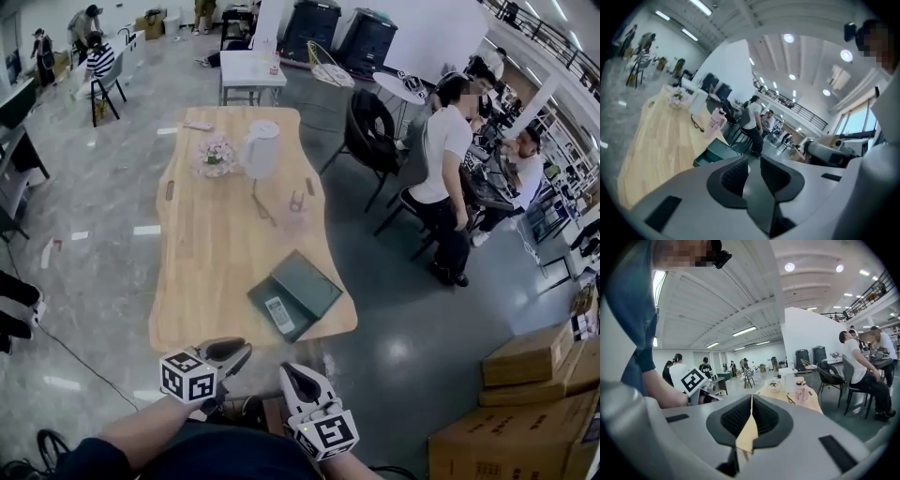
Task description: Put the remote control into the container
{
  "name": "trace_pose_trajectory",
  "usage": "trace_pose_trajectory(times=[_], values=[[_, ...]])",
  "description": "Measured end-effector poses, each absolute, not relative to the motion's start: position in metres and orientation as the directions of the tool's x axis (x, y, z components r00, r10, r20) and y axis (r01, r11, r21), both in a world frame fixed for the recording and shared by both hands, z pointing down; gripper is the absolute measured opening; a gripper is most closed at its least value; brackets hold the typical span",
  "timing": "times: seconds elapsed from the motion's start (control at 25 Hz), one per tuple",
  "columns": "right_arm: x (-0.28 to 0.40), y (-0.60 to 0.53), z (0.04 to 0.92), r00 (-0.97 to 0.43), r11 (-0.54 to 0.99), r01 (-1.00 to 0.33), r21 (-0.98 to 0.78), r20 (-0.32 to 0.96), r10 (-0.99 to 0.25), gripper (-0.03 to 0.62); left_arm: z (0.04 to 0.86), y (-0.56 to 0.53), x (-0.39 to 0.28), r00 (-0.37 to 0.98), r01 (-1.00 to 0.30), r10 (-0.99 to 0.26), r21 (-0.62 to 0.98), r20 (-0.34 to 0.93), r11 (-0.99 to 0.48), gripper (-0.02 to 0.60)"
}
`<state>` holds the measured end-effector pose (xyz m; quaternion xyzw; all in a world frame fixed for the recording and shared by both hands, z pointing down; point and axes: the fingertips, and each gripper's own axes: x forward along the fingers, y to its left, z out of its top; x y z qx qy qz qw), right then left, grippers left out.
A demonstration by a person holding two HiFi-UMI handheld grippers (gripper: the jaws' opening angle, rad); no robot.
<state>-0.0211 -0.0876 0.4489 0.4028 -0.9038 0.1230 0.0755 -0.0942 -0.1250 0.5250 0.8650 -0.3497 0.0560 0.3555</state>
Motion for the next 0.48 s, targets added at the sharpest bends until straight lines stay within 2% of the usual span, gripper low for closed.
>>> trace_pose_trajectory(times=[0.16,0.48], values=[[-0.04,-0.079,0.437,-0.683,0.667,-0.729,-0.154,0.221,-0.696,0.018,0.485,-0.101,-0.108,0.747,-0.66,-0.587,0.453,0.313,-0.599,0.081],[-0.067,-0.062,0.412,-0.704,0.693,-0.709,-0.132,0.179,-0.687,0.018,0.421,-0.071,-0.127,0.72,-0.694,-0.648,0.26,0.247,-0.672,0.048]])
